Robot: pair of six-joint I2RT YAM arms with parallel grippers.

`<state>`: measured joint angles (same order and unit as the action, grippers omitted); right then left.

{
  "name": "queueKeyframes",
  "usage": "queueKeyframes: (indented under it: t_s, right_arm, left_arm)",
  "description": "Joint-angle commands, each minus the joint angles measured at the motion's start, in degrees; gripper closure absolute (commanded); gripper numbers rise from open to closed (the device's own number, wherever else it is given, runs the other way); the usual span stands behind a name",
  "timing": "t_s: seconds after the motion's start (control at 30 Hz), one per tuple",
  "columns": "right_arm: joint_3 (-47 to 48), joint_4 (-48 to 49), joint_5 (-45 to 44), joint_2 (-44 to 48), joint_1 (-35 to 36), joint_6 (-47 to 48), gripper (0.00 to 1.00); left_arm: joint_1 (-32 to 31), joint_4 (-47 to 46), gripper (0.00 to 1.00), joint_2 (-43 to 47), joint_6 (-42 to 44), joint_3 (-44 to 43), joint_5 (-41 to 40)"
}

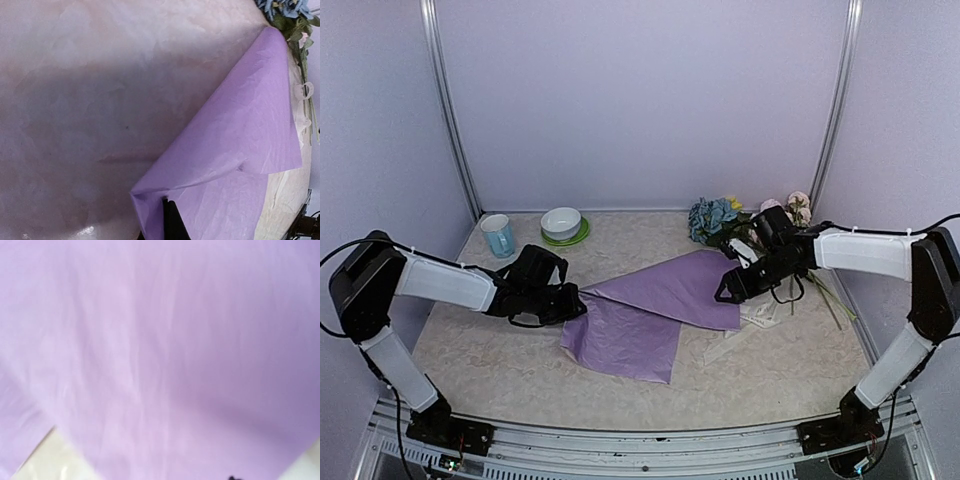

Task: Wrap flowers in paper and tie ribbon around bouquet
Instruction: Move the ribbon to the center of the board.

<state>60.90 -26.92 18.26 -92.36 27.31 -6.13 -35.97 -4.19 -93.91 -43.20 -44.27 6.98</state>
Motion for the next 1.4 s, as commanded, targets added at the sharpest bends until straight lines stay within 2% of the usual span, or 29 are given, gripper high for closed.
queueKeyframes:
  t_s: [0.0,0.03,0.17,0.27,0.6,0.73,0.9,1.07,1.17,1.23,1.37]
  right_arm:
    - [-5.6,0.3,4.9,5.5,5.1,1.2,0.46]
    - [-6.6,0.1,4.8,5.0,5.5,1.1,0.49]
    - [-9.5,0.3,-1.5,0.7,5.6,-5.1,0.73]
    - [-13.1,3.5,-3.1,0.2,5.6,-7.9,0.75]
    - [-13.5,5.3,-6.1,-0.3,4.7,-9.7,0.72]
    - [-13.0,6.4,-13.2,-3.3,3.5,-10.8,0.71]
    - [-13.4,10.8,-15.9,-6.4,-6.9,-14.5,0.72]
    - [-16.4,17.4,-20.3,-3.2,-15.5,-17.1,0.68]
    - [-16.2,17.9,-19.3,-1.2,-16.8,-16.3,0.68]
    - [-15.8,18.4,-15.6,0.5,-16.2,-14.6,0.67]
    - [-14.2,18.5,-10.4,5.3,-10.8,-8.2,0.58]
  left_arm:
    - [0.4,1.5,1.0,-3.1,-0.7,0.4,-1.0]
    - [0.5,1.7,1.0,-3.9,-0.5,0.1,-1.3]
    - [0.5,2.4,1.0,-5.3,0.0,-0.7,-2.7]
    - [0.6,3.5,1.0,-5.0,0.1,-0.6,-5.1]
    - [2.5,4.3,1.0,3.3,-4.2,8.2,-14.0]
    - [2.7,5.5,1.0,5.6,-4.2,9.7,-16.5]
    - [2.6,4.1,1.0,5.8,-2.4,9.8,-15.0]
    - [0.1,7.1,1.0,2.4,2.2,5.3,-16.7]
    - [-2.3,9.0,1.0,-0.2,3.9,2.5,-18.5]
    - [-3.0,8.0,1.0,-0.7,4.1,2.2,-17.9]
    - [-3.1,7.2,1.0,-1.1,4.4,1.5,-17.4]
